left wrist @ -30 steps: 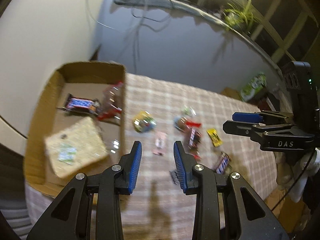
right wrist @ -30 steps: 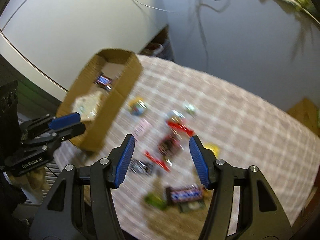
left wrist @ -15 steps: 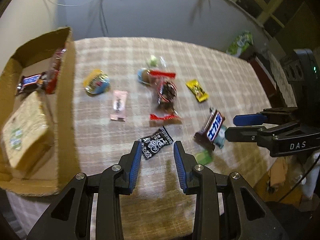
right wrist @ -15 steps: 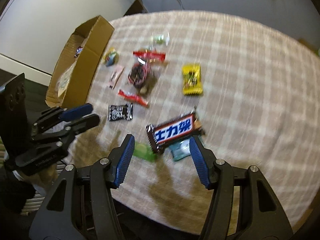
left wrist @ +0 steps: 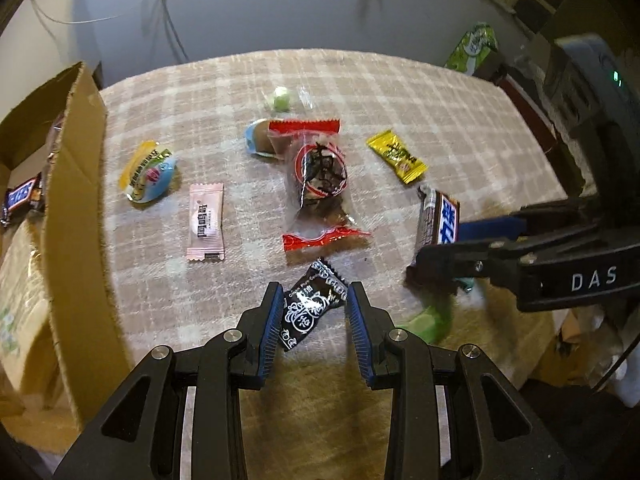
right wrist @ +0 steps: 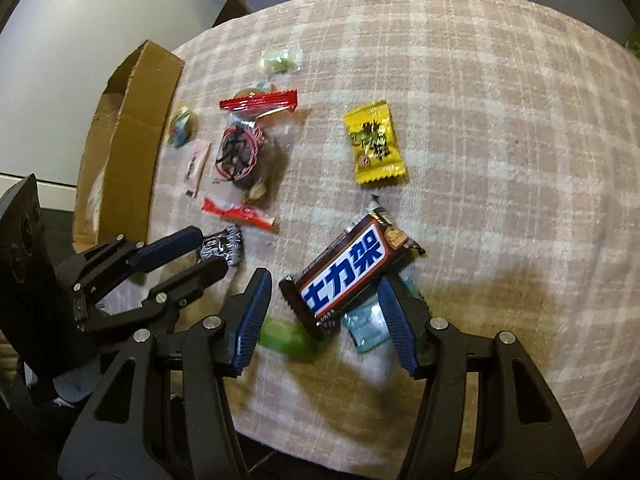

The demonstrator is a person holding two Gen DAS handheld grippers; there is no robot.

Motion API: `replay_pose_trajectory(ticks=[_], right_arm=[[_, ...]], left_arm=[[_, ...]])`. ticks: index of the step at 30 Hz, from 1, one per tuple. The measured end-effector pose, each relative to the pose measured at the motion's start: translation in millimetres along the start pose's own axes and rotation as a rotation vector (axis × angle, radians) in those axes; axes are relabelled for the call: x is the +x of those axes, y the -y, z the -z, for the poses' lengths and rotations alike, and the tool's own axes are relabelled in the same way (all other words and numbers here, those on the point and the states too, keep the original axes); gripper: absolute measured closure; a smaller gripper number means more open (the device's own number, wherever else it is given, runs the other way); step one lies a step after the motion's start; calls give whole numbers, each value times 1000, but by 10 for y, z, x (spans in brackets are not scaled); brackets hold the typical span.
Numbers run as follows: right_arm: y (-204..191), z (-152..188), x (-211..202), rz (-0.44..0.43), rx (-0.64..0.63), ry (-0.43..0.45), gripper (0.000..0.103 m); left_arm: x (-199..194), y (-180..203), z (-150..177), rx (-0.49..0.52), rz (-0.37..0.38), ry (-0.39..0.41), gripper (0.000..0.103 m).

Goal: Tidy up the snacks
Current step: 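Grasp the black candy packet with the left tool while the right tool grasps the large chocolate bar, then carry both snacks over the box and release them inside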

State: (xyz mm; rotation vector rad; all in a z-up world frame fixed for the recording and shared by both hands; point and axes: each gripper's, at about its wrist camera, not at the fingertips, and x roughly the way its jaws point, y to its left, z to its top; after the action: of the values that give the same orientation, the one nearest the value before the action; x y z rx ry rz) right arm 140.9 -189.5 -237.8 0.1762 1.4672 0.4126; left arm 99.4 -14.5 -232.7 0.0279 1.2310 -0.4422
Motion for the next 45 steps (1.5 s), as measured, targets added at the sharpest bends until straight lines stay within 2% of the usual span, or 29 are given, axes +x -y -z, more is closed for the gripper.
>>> replay_pose_trajectory(ticks=[4,9,13,16,19,23,33,39,43,45], right_arm=[[-71,-42,50,36,-29,-1,47],[-213,-108,89,108,-96,6,55],[-323,-137,121,170,-162,5,69],[-362,-155,144,175,-180,6,72],[-357,-137,130,171,-181,10,72],[-366,-106,126,161,-179,17,73],[-132,-8,-97,135,-170,45,73],[-83,6,-90,144,-168,29,73],[-97,56,-101,145,-170,28,73],[-103,42,-86,144,-167,28,73]], left_arm=[[0,24,18,38,-6,-4,72],[21,63,56,90,-41,-7,72],[38,111,56,132,-79,1,81],[31,138,70,145,-87,11,86],[23,126,84,129,-84,21,89],[-7,60,90,71,-45,35,91],[-159,-71,87,-51,25,69,97],[-88,-8,42,-17,-1,63,97],[13,32,-39,-4,-44,45,85],[56,7,-72,-21,-41,46,85]])
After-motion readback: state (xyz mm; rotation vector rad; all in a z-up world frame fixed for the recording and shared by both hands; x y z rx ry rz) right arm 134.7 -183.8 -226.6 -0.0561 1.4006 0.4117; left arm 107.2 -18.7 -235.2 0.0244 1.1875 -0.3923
